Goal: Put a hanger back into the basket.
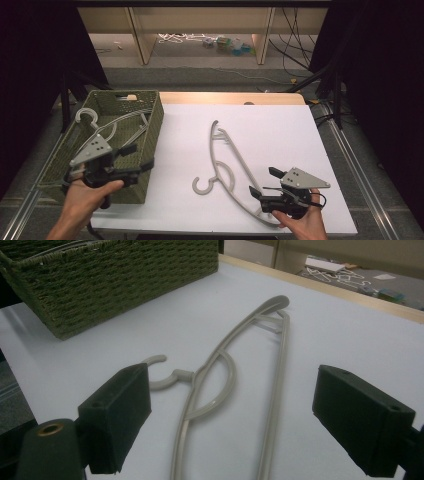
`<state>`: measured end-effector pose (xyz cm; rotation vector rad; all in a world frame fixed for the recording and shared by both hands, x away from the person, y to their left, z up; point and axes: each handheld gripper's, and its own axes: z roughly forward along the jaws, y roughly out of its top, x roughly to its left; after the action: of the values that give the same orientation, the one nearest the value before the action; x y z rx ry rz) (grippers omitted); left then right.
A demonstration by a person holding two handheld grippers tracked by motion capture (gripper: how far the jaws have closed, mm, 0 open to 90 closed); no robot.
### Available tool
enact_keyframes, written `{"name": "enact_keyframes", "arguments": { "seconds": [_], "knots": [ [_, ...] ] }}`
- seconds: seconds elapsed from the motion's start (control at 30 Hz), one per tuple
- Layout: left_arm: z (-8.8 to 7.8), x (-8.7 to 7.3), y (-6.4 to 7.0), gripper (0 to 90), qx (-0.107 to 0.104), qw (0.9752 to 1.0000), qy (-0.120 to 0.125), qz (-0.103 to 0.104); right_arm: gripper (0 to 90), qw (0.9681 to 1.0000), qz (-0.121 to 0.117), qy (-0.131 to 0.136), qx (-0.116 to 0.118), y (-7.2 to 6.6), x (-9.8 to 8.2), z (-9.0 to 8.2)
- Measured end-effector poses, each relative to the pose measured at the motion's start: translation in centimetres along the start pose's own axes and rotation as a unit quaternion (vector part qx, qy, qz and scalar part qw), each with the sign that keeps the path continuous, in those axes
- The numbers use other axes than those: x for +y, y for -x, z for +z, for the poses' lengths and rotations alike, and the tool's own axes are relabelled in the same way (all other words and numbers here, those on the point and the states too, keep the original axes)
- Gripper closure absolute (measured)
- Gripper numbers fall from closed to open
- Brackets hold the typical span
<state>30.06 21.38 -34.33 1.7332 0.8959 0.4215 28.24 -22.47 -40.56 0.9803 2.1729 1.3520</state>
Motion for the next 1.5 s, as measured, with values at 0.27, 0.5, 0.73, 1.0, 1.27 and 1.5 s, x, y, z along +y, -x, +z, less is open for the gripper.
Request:
{"name": "enact_keyframes", "arguments": {
  "seconds": [0.27, 0.5, 0.73, 1.0, 1.27, 1.5],
  "knots": [
    [2.9, -3.0, 2.0, 20.6, -0.022, 0.9994, 0.026, 0.007, 16.4, 1.0, 0.002, 0.001, 0.002, 0.2, -0.3, 0.1],
    [3.9, -5.0, 3.0, 20.6, -0.015, 0.9985, 0.038, 0.036, 16.4, 0.9999, 0.005, 0.01, 0.0, 0.3, -0.2, 0.0],
    [4.0, -6.3, 3.4, 19.8, -0.024, 0.9977, 0.045, 0.044, 16.3, 1.0, 0.003, 0.002, 0.009, 0.1, -0.4, 0.3],
    [4.4, -7.4, 4.1, 19.0, -0.035, 0.9972, 0.036, 0.056, 16.2, 0.9999, -0.001, -0.003, 0.013, -0.1, -0.4, 0.6],
    [4.5, -7.7, 4.1, 18.9, -0.036, 0.9968, 0.034, 0.063, 16.3, 0.999, -0.02, -0.034, 0.023, -0.8, -0.4, 1.5],
    [4.6, -7.8, 3.9, 18.8, -0.037, 0.9968, 0.032, 0.064, 16.4, 0.9958, -0.035, -0.078, 0.033, -1.3, -0.1, 2.8]
  ]
}}
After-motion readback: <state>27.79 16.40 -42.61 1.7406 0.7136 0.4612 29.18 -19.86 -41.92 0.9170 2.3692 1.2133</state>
